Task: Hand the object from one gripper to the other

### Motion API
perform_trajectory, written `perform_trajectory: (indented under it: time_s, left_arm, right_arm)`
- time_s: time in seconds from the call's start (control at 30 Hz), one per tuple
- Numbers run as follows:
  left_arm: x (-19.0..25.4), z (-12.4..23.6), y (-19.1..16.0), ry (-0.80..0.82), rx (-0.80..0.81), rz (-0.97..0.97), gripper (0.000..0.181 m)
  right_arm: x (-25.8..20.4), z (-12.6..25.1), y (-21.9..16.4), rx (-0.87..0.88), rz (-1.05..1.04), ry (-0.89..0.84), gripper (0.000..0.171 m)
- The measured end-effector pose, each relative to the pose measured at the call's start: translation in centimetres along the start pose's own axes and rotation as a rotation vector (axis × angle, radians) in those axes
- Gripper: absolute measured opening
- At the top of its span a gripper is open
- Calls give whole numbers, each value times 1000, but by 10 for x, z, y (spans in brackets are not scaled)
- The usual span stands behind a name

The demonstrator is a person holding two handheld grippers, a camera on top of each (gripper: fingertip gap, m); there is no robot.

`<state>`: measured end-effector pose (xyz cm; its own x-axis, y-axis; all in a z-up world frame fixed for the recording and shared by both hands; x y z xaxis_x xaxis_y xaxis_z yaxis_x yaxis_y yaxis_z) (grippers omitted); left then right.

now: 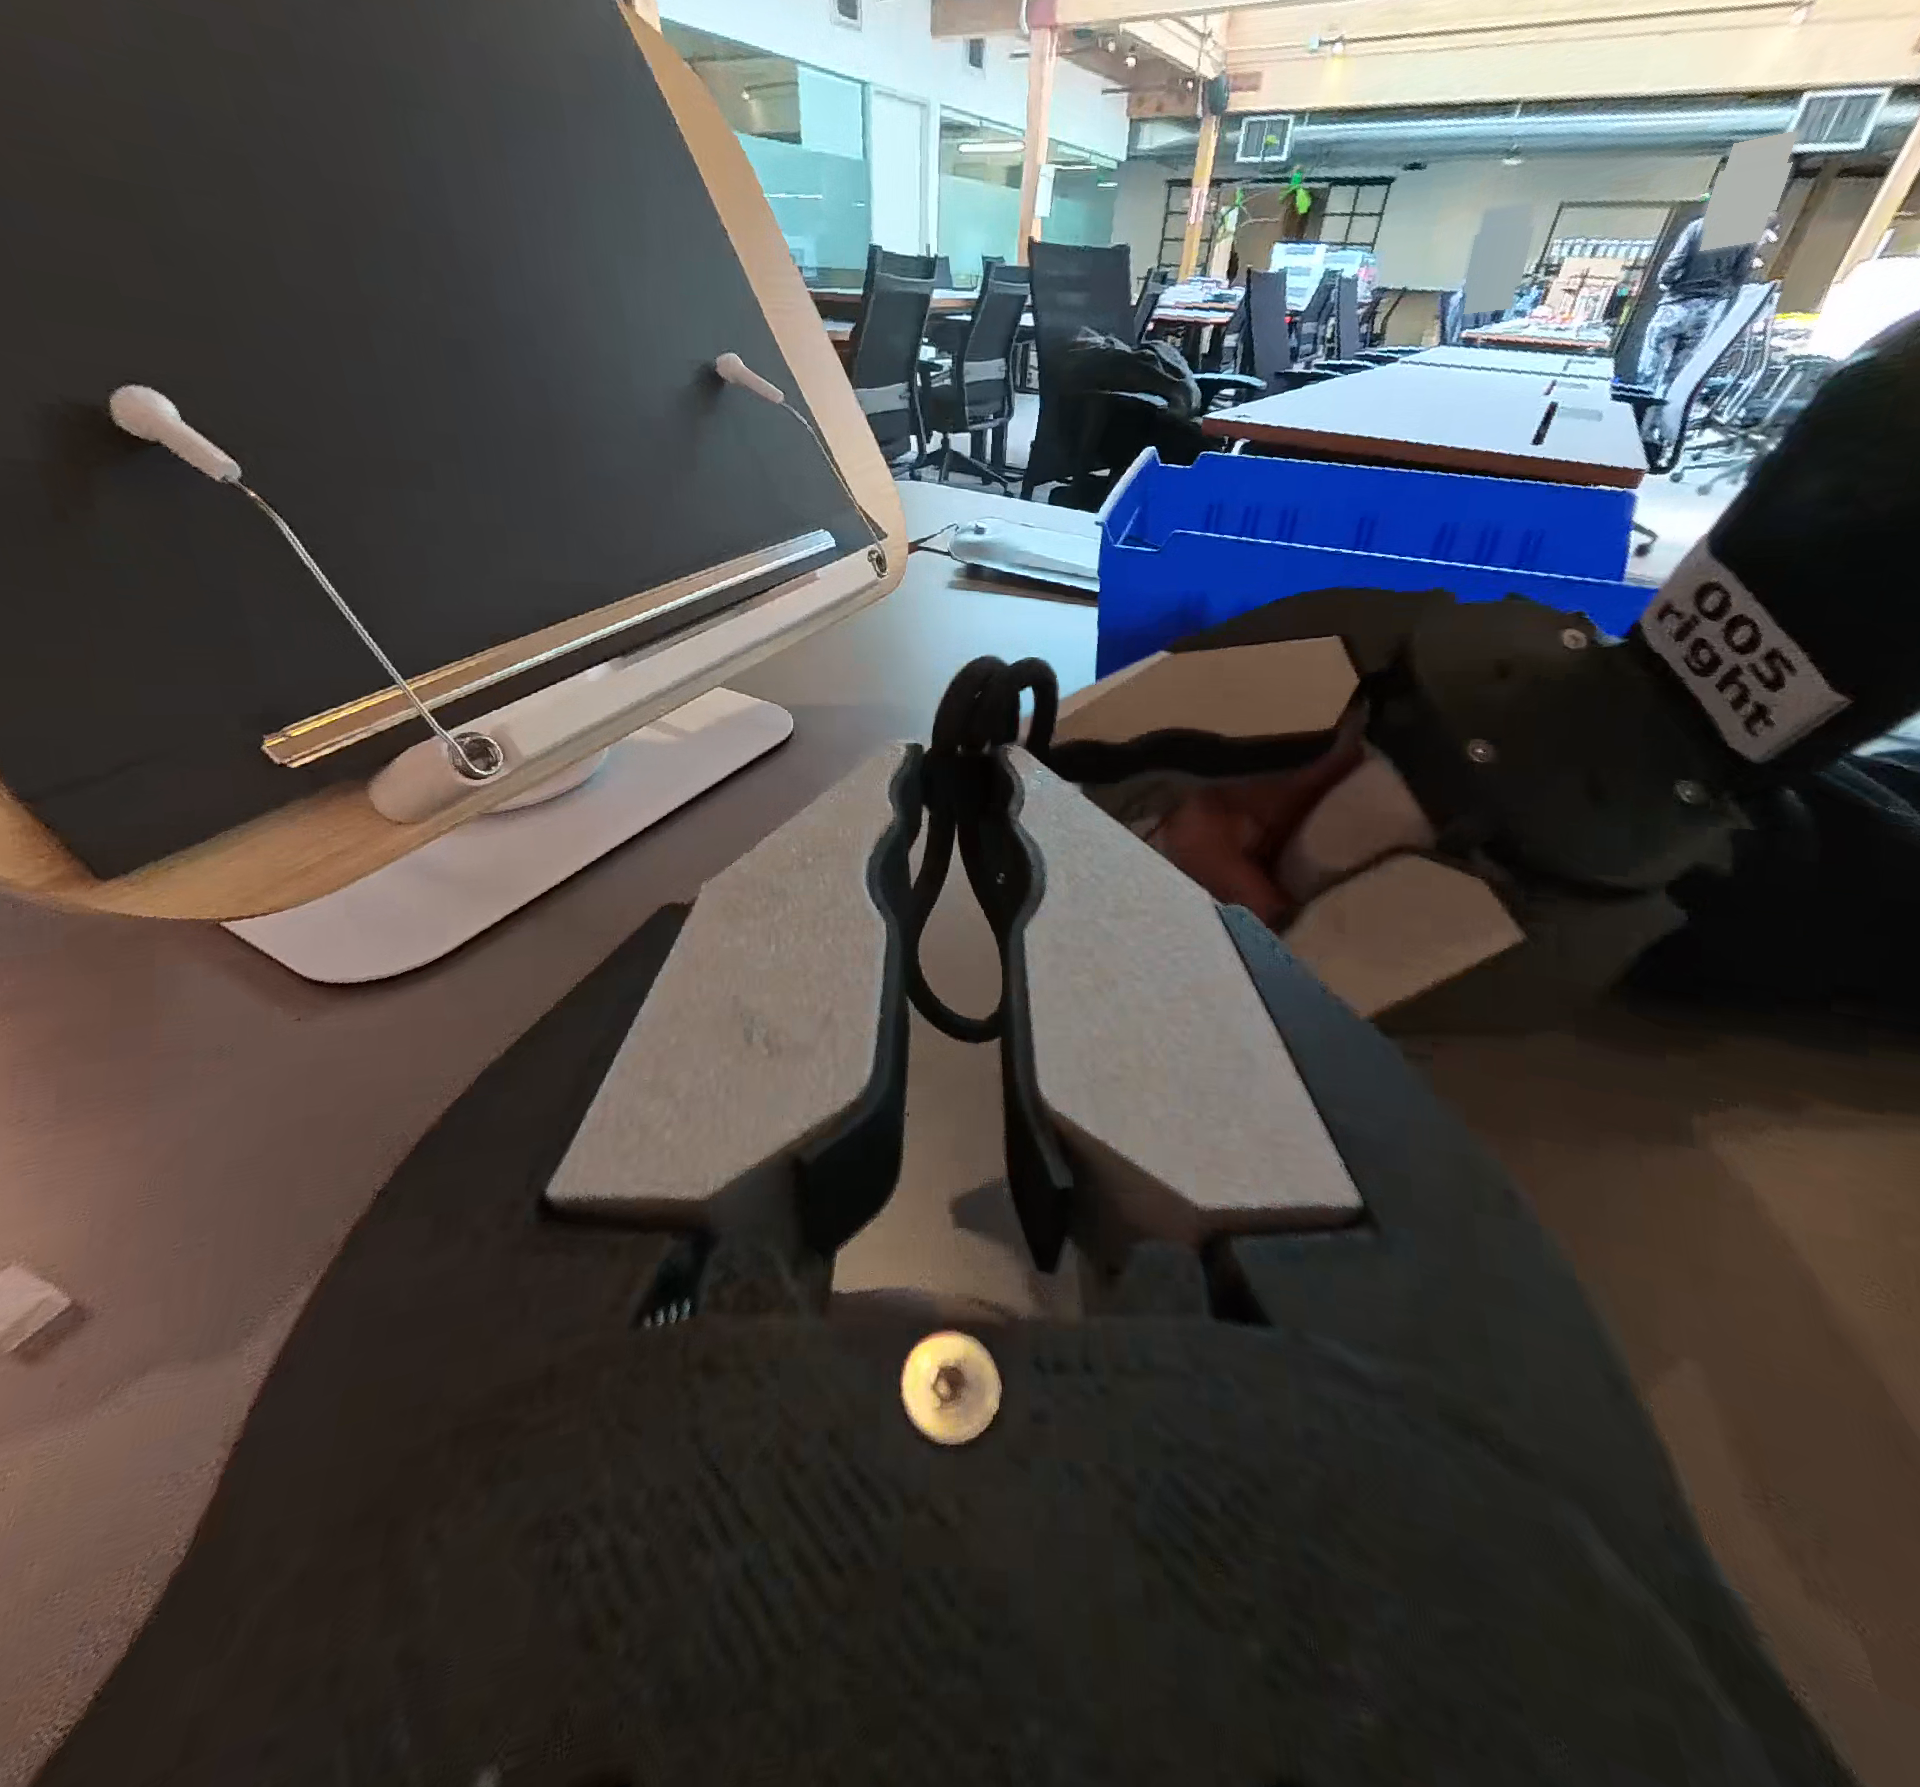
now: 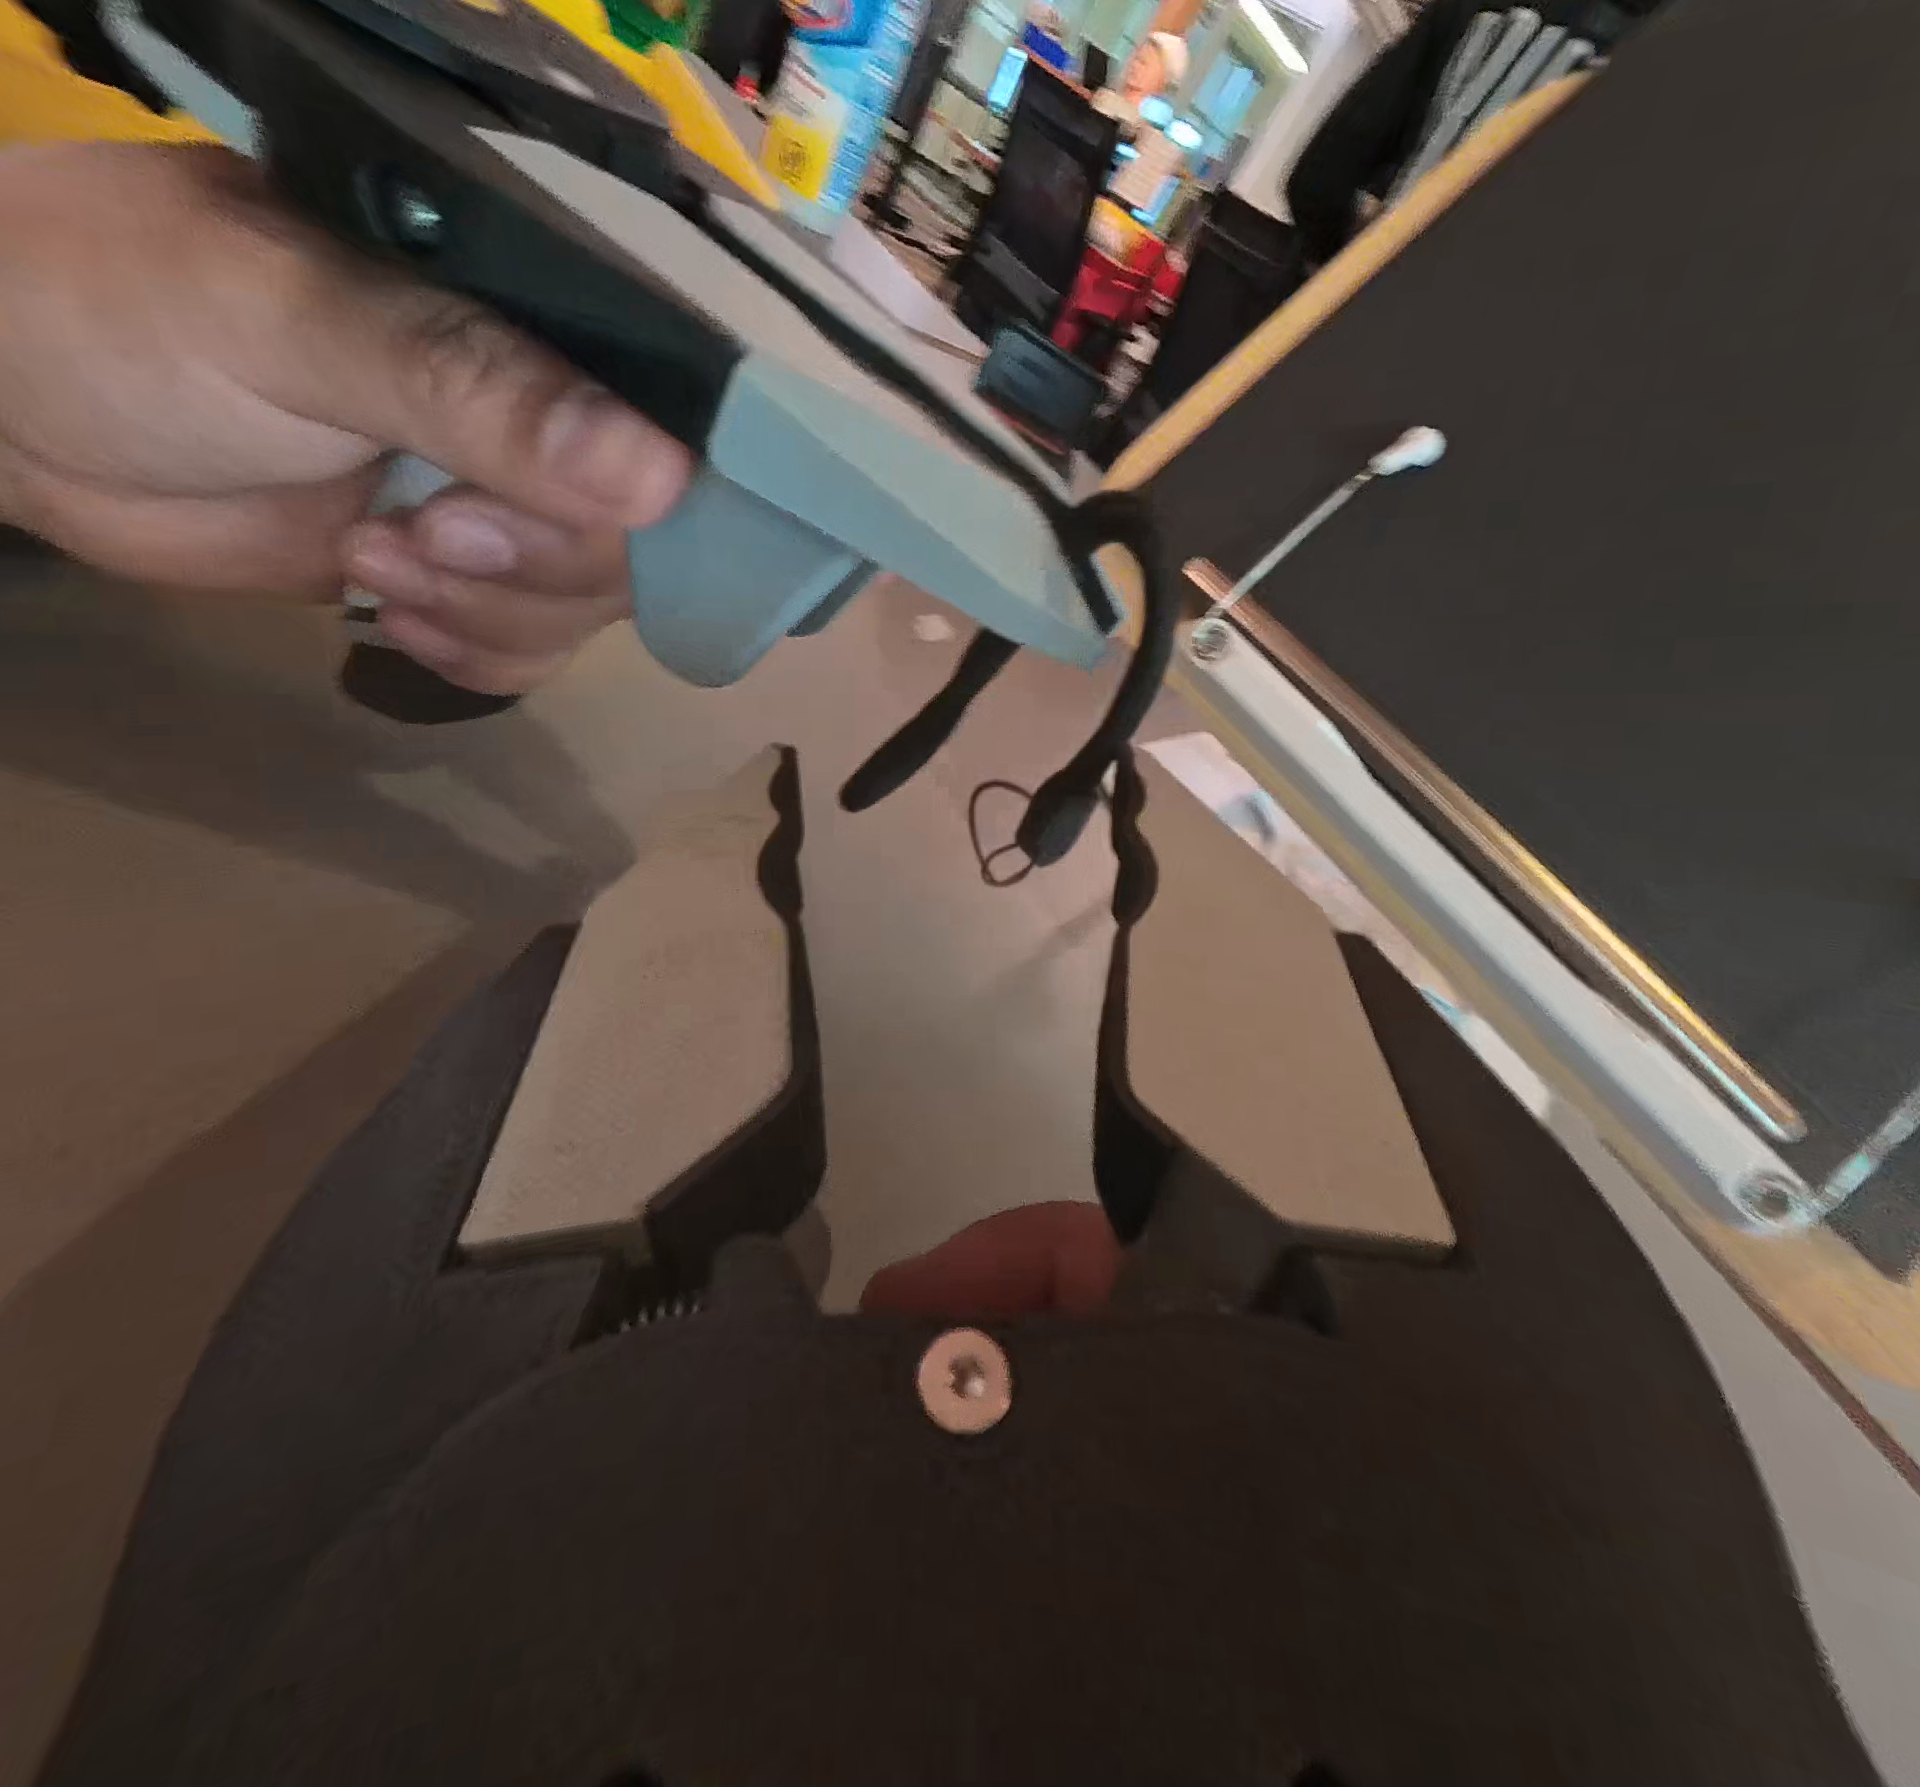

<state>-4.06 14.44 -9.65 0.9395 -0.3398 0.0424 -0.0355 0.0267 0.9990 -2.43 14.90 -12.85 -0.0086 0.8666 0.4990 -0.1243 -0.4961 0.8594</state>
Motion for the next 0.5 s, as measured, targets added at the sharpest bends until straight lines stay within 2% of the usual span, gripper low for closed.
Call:
perform_trajectory:
  time_s: [0.03, 0.07, 0.13, 0.2, 0.37, 0.43, 0.5]
  left_arm:
    - [0, -1, -1, 1, 4, 7, 10]
    - [0, -1, -1, -1, 13, 24, 10]
    - [-1, -2, 0, -10, 36, 76, 11]
    - [-2, -3, -2, -22, 28, 106, 10]
    - [-5, 0, -3, -17, 28, 97, 13]
    - [-7, 1, -3, -8, 33, 106, 32]
    - [-9, 2, -5, -14, 30, 102, 41]
  right_arm:
    - [3, -1, 0, -4, 1, -28, 53]
    - [3, -2, 0, -8, -7, -27, 47]
    - [1, -2, -5, -37, -2, -9, 23]
    - [6, -2, -10, -62, 24, -38, 13]
    - [28, 3, -10, -71, -25, -82, 11]
    - [41, 7, -11, -68, -54, -122, 11]
    - [52, 11, -12, -70, -59, -159, 11]
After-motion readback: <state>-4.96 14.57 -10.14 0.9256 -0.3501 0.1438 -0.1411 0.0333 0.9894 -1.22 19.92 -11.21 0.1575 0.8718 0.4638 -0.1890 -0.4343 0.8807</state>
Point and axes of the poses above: each gripper's, where its closed fingertips meet, z back along the fingers, y out of its top, x = y × z across the jaws, the point moved 2 cm from there along z, back along the fingers, and after that the axes turned 4 degrees about -y, right-handed, at the moved point
